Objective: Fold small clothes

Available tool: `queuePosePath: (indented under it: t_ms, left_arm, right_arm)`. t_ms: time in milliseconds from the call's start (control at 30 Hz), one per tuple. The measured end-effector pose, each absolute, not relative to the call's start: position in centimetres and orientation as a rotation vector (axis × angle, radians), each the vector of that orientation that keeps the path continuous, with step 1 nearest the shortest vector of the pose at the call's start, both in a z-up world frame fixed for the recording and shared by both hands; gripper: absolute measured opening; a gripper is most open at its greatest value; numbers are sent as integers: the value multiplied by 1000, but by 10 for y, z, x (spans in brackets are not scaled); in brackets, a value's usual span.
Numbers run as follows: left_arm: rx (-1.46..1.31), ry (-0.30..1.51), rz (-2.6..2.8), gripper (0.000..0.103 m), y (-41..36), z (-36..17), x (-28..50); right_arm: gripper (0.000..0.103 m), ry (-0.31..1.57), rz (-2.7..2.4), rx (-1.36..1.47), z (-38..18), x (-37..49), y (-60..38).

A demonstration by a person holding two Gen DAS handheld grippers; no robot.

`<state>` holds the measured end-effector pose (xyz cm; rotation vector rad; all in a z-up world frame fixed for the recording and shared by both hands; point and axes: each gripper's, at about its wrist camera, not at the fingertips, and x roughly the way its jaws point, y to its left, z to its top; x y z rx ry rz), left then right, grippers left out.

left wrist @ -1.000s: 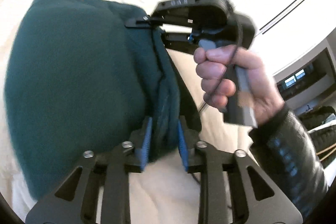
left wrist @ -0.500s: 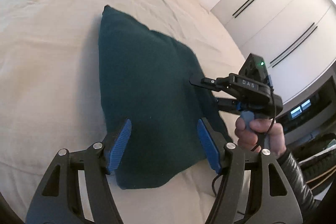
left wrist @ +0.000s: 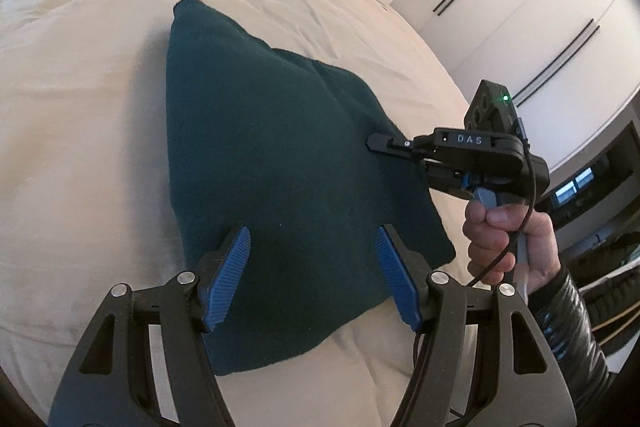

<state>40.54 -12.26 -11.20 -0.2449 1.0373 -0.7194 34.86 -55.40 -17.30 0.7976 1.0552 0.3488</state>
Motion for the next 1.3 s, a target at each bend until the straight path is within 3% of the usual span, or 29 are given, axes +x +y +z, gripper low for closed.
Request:
queuePosePath:
  t_ms: [367,467,567,667,733,767,800,900,1300]
  left_arm:
    - [-182,1062,-712,64,-108,-141,413]
    - [-199,1032,-709,64,-100,-137,416]
    - [-194,977,-712,64,-88,-125,424]
    - [-139,955,-708,64,-90,-119,443]
    - [-108,939,-698,64,-98,-117,457]
    - [-83,938,-689,64,-100,-116,466]
    - [-56,947,-671,64,-104,-118,477]
    - [-9,977,-643,64,-118,-132,502]
    - [138,1013,-571,64,-146,-157,516]
  right_arm:
    - [15,1039,365,888,-199,335,-555]
    - [23,1037,320,843,-181,321,-554]
    - [41,1008,335,829,-164,296,-545]
    - [42,1025,330,775,-166,276,-540]
    - [37,1054,314,726,-172,275,-533]
    - [23,1060,296,703,-174,274,-534]
    - [19,1061,295,722,-178,273,-539]
    - [14,1057,304,778,-186,275,-550]
    - [12,1011,329,857,-202,268,-557]
